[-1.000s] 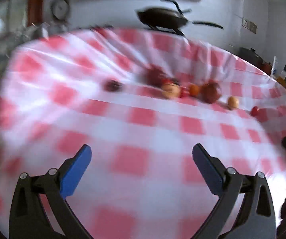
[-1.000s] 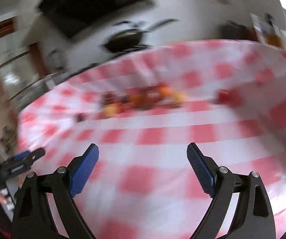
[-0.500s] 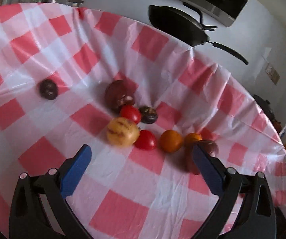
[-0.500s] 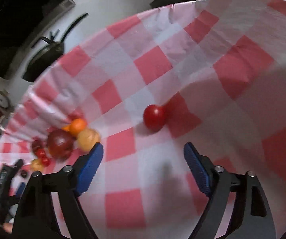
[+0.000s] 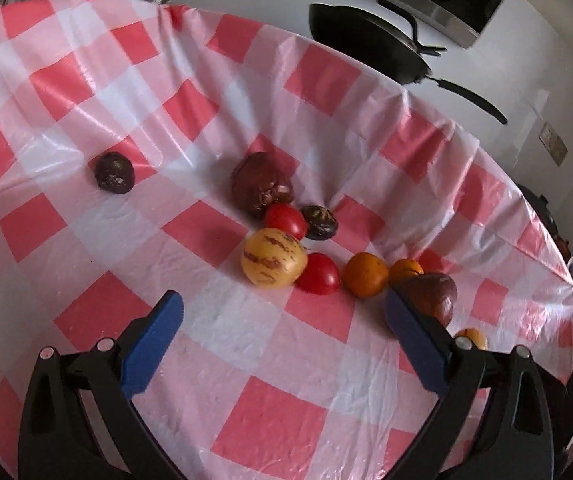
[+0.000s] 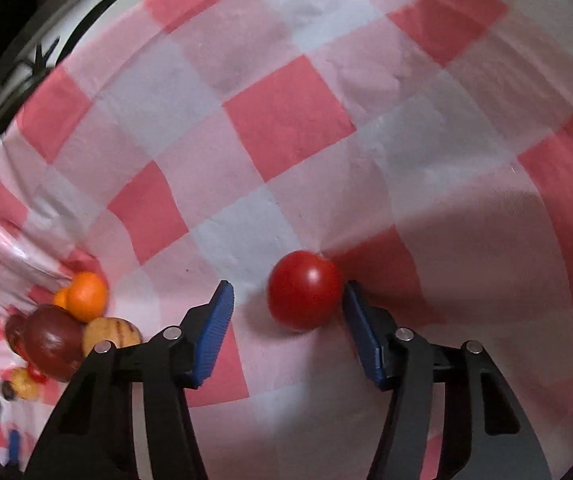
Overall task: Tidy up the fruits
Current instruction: 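Grasp the red tomato with the right tool while left tool returns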
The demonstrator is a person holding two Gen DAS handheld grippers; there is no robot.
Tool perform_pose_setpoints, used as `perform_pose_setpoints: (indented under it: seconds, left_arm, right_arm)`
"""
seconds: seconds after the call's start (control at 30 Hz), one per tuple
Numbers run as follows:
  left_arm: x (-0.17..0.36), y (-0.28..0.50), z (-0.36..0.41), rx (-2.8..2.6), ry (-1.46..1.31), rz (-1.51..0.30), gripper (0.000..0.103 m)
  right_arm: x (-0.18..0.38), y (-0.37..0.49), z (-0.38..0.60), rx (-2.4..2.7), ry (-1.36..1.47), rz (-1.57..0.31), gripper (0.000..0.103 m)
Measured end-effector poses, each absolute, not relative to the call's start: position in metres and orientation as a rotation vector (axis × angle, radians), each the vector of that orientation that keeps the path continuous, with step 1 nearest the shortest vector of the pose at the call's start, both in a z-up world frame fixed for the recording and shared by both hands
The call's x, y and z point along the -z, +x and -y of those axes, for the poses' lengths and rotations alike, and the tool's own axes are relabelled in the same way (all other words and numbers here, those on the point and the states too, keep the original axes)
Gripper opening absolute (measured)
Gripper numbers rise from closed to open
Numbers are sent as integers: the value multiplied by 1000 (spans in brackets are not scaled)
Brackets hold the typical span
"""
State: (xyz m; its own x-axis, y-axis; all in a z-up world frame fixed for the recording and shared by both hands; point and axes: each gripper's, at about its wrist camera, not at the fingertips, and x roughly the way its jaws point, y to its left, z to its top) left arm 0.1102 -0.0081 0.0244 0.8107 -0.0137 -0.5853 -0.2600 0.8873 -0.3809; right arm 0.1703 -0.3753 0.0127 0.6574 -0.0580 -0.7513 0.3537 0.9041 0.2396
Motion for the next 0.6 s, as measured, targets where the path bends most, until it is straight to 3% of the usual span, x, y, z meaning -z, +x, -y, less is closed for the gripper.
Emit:
perform_pose_setpoints:
  seconds: [0.17,0.5,0.6]
  left_arm:
    - [-25,110,20,-89,-414,-631,101]
    - [-23,128,68,75,-261,-702,101]
    - [-22,154,94,111,-94,-769,101]
  right_arm:
    - [-10,170,378,259,397,-823,37]
    - [-2,152,397,251,536,-739,35]
    - [-2,150,402,236,541,-734,35]
